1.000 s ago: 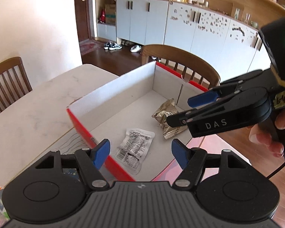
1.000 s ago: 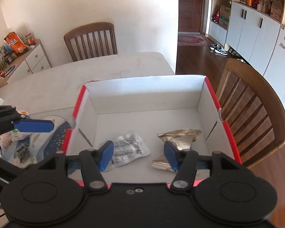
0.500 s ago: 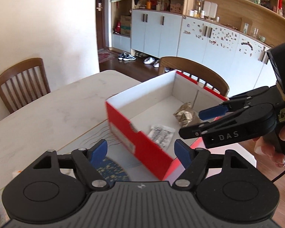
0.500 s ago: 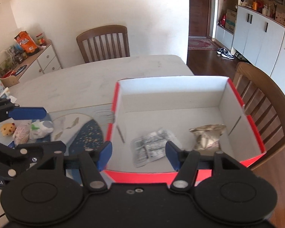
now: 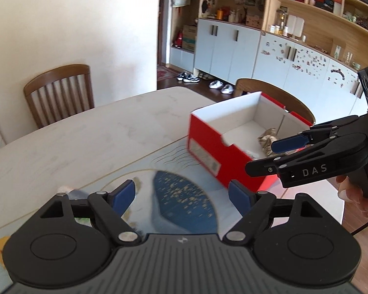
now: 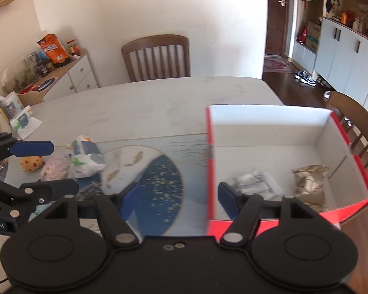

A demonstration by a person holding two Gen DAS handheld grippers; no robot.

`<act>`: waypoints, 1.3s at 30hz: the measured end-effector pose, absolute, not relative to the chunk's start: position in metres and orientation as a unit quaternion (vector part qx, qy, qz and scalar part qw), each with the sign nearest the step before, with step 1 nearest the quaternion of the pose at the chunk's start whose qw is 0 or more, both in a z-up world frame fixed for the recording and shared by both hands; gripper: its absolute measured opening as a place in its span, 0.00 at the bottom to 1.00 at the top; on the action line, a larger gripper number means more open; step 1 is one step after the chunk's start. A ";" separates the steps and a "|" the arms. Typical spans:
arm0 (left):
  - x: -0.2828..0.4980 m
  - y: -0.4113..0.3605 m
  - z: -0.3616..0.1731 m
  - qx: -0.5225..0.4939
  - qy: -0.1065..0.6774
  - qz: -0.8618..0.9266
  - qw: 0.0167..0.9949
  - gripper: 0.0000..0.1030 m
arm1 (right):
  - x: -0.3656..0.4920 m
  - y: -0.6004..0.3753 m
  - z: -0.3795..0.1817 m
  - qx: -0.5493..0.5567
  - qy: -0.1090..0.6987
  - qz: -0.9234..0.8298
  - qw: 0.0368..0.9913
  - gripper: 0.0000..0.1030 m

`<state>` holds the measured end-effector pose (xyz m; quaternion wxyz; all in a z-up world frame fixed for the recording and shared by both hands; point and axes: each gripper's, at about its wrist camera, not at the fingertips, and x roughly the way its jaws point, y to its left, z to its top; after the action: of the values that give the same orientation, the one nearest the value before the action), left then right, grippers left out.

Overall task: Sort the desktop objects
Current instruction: 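Withdraw both tools from the box back over the table items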

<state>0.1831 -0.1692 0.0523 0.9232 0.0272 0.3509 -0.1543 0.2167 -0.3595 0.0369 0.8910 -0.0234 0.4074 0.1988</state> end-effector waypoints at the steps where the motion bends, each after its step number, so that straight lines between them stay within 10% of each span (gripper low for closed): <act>1: 0.181 -0.163 0.051 0.025 0.352 -0.151 0.923 0.81 | 0.215 -0.353 0.037 -0.025 0.407 0.202 0.891 0.68; 39: 0.105 -0.023 -0.042 -0.013 0.388 -0.083 0.918 0.99 | 0.201 -0.207 -0.033 -0.098 0.391 0.237 0.884 0.83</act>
<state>0.1049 -0.0233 -0.0424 0.9178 -0.0129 0.3880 -0.0829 0.2013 -0.2073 -0.0330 0.8837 -0.0983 0.3912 0.2372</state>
